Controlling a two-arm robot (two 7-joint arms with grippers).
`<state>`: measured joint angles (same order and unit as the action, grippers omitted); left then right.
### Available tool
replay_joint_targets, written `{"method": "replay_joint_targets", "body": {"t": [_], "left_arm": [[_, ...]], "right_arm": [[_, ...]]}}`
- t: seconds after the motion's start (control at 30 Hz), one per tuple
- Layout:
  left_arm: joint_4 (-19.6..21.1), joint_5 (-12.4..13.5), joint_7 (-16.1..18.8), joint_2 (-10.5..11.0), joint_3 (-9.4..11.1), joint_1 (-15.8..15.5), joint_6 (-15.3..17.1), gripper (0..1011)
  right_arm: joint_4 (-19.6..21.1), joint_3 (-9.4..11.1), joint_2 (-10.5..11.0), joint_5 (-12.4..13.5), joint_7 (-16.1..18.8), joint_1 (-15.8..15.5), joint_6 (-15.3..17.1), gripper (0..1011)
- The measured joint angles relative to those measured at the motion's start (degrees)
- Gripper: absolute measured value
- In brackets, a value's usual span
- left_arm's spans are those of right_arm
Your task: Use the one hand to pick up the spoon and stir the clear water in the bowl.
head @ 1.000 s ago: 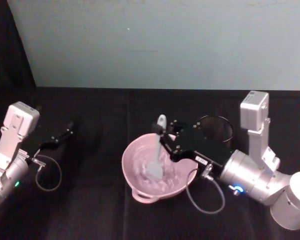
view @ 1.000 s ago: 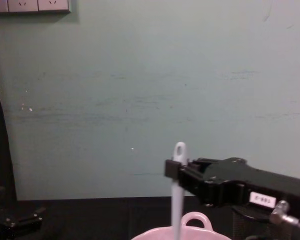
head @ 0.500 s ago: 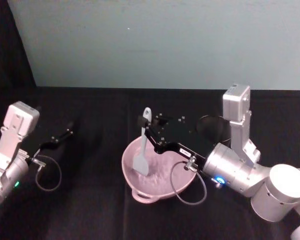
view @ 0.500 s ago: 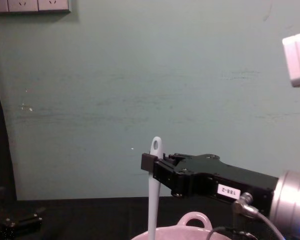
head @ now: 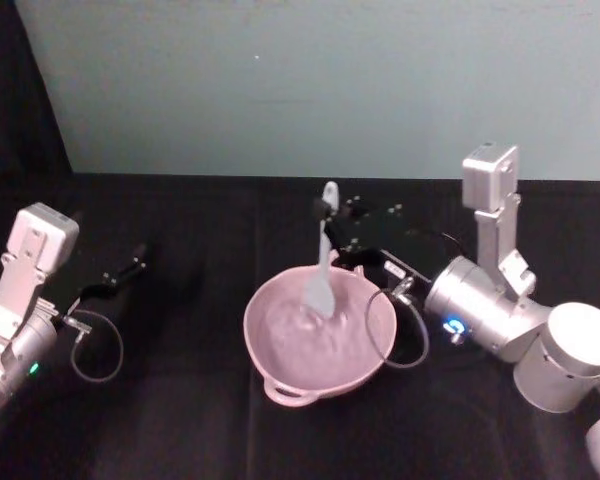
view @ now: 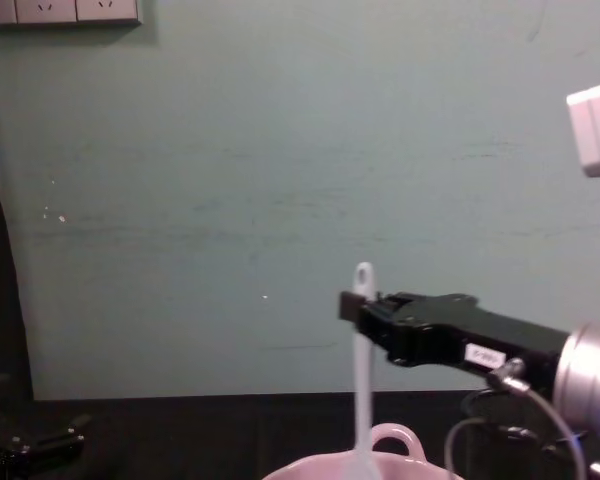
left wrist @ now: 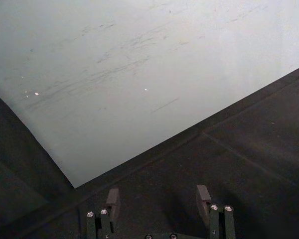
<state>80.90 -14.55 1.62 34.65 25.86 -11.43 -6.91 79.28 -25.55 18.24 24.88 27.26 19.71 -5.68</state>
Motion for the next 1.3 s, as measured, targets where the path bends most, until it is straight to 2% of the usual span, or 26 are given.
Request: {"method": "replay_joint_targets", "body": {"t": [0.33, 0.6, 0.93, 1.3], "left_arm": [[0.0, 0.0, 0.0, 0.0, 0.0, 0.0, 0.0, 1005], [0.0, 0.0, 0.0, 0.0, 0.0, 0.0, 0.0, 1005], [0.0, 0.0, 0.0, 0.0, 0.0, 0.0, 0.0, 1005], [0.0, 0.0, 0.0, 0.0, 0.0, 0.0, 0.0, 1005]], "right_arm": [[1.3, 2.7, 2.1, -0.4, -0.5, -1.7, -0.1, 124], [4.8, 3.2, 3.5, -0.1, 0.4, -4.2, 0.1, 124], [10.5, 1.4, 4.6, 0.1, 2.0, -7.9, 0.5, 123], [12.9, -0.1, 4.3, -0.2, 1.9, -8.9, 0.2, 123]]}}
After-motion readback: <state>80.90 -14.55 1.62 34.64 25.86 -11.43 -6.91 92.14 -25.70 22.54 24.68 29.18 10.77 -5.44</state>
